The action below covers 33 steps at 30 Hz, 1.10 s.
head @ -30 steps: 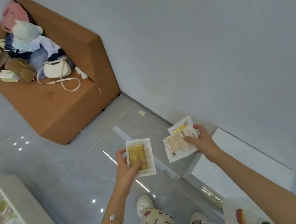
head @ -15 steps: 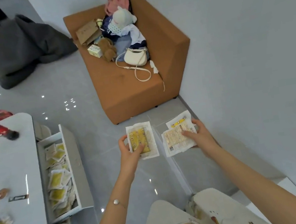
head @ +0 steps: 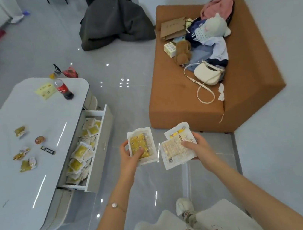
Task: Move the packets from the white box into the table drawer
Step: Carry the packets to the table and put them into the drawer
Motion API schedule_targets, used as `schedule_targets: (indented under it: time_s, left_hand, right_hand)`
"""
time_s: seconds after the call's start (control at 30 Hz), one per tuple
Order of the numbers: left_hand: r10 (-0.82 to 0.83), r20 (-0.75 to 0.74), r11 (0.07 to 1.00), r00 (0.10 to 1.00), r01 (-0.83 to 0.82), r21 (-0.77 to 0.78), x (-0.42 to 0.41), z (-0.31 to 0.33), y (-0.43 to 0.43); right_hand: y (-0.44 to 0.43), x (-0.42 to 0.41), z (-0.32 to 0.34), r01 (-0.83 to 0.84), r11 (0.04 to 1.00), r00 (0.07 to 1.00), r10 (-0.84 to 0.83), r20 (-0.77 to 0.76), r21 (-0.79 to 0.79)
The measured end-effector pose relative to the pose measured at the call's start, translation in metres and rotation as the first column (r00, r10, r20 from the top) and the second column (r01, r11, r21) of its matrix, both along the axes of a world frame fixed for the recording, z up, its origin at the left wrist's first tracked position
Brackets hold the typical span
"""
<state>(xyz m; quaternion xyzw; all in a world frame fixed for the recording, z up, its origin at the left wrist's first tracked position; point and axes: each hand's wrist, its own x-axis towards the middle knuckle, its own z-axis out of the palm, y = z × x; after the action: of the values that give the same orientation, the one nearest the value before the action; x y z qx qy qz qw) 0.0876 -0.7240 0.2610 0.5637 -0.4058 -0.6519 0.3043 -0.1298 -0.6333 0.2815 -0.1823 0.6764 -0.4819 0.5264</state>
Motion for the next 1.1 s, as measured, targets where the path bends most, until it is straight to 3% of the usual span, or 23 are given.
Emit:
schedule_targets:
  time_s: [0.23,0.47,0.6,0.83,1.1]
  left_hand:
    - [0.249,0.027,0.968,0.968,-0.250,0.039,0.025,-0.004,-0.023]
    - [0.464,0.078,0.875,0.882,-0.471,0.114,0.070,-0.038,-0.070]
    - [0.570,0.091,0.803,0.816,-0.577,0.150,0.103,-0.065,-0.131]
    - [0.536,0.187,0.816,0.823,-0.562,0.137,0.167,-0.085,-0.227]
    - [0.671,0.200,0.681,0.713,-0.701,0.213,0.204,-0.130,-0.281]
  right_hand:
    - [-0.096,-0.005,-0.006,-0.264,0.965,0.964,0.264,-0.017,0.010]
    - [-0.221,0.045,-0.025,-0.485,0.874,0.875,0.485,0.008,0.037]
    - [-0.303,0.080,-0.039,-0.515,0.857,0.853,0.516,-0.079,0.029]
    - [-0.426,0.113,-0.040,-0.569,0.819,0.814,0.574,-0.094,0.072]
    - [-0.539,0.166,-0.097,-0.631,0.749,0.752,0.654,-0.078,0.200]
